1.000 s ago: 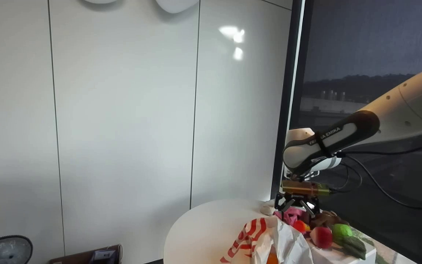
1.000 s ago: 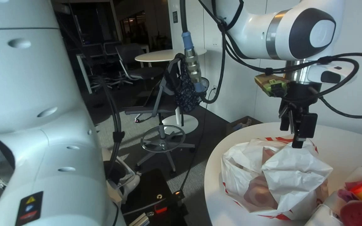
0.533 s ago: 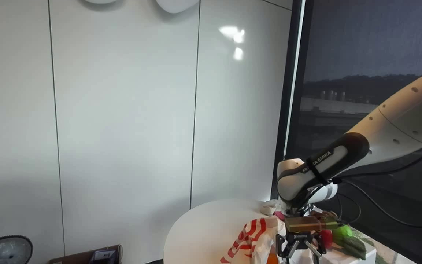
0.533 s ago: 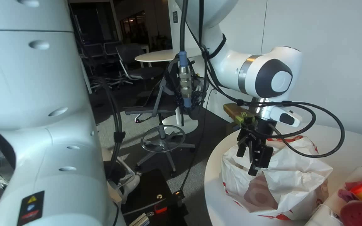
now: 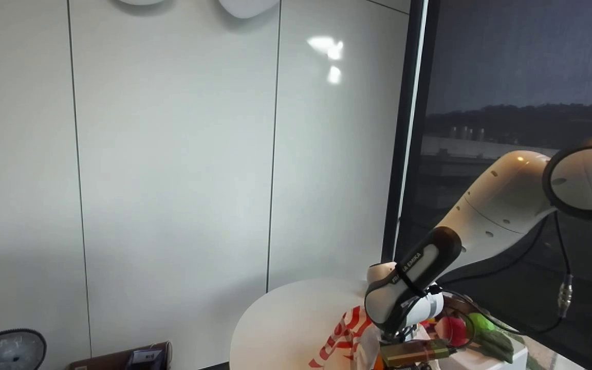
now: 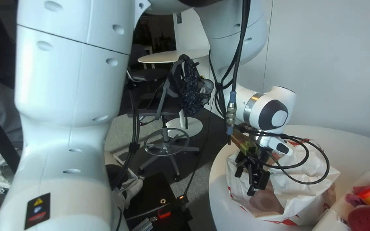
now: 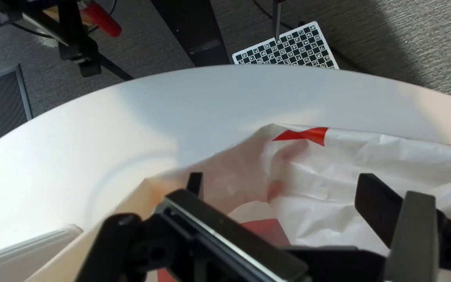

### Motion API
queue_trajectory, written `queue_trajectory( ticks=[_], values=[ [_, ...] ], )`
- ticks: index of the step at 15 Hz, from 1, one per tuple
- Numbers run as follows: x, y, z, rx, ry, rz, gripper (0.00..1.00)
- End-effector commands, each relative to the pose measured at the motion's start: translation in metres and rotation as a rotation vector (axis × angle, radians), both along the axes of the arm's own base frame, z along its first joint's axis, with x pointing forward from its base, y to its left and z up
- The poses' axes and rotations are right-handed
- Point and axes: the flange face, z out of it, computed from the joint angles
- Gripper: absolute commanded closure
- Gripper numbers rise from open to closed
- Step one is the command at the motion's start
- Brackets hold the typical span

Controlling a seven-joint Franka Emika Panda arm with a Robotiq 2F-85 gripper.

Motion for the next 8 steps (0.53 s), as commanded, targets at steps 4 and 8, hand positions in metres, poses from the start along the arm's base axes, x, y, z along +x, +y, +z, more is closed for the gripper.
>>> queue_trajectory(
  ticks=[4,8],
  values=[
    [0.064,0.009,-0.016,-0.01,-0.188,0.026,0.0],
    [0.081,-0.017,-0.019,-0.048,-0.266,-0.001,0.0]
  ],
)
